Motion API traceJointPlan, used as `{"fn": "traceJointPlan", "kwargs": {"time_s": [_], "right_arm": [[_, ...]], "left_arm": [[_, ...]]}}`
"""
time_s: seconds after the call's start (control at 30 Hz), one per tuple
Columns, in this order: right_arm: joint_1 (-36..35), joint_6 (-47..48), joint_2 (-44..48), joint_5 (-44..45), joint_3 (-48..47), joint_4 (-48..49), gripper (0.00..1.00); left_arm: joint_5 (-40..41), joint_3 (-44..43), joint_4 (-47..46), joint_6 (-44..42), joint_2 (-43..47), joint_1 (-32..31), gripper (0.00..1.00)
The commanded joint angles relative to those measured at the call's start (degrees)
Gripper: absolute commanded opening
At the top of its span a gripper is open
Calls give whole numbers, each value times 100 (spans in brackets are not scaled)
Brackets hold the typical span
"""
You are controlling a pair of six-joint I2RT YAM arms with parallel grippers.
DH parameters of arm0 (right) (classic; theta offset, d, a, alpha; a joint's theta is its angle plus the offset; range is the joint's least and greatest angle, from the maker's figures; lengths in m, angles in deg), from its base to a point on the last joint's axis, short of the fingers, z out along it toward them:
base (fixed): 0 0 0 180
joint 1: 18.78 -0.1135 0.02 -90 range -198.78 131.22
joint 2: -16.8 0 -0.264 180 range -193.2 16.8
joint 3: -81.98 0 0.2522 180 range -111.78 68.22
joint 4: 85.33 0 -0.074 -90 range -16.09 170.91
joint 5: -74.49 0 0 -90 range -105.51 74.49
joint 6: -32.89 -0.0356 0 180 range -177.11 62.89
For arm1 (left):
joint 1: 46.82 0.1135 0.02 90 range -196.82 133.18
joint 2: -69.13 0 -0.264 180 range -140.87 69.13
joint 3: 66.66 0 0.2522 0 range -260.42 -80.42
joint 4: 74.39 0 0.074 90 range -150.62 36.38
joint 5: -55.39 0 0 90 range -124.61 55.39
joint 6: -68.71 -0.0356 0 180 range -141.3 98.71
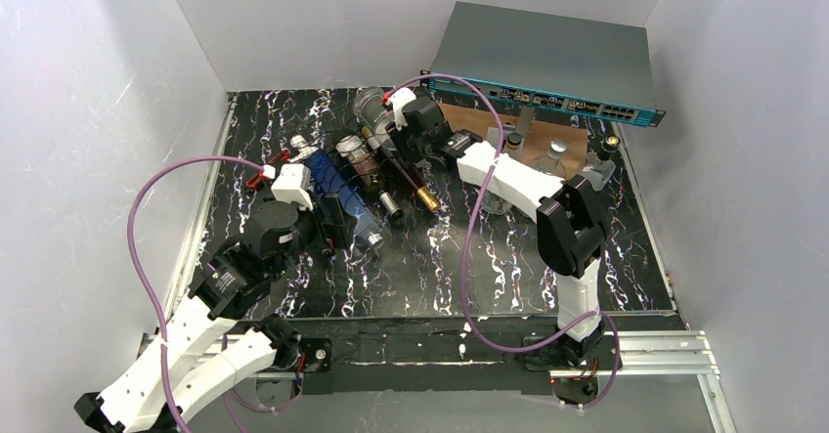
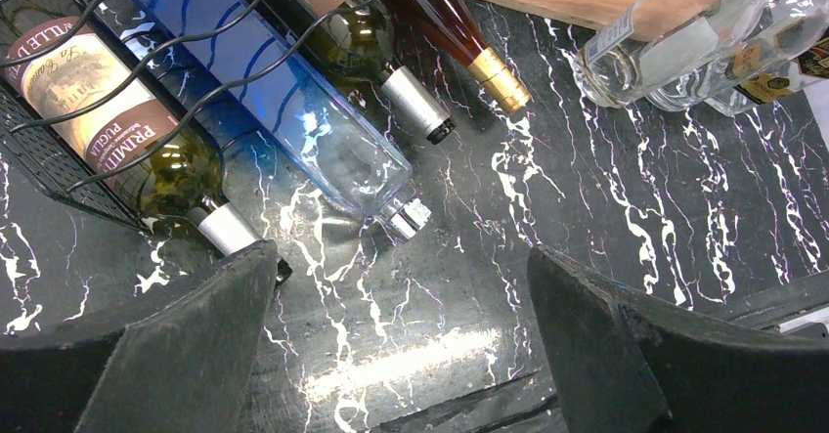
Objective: Take the wine bottle off the wine rack
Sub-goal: Pick up the wine bottle from the wine rack.
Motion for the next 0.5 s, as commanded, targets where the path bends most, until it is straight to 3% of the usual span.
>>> {"fn": "traceJointPlan", "kwargs": {"time_s": [0.0, 0.47], "right_arm": [[28, 137, 666, -142, -286, 385, 1], [44, 52, 955, -488, -513, 213, 1]], "left_arm": [[28, -28, -12, 65, 75, 30, 99], [-24, -19, -47, 109, 52, 27, 99]]}}
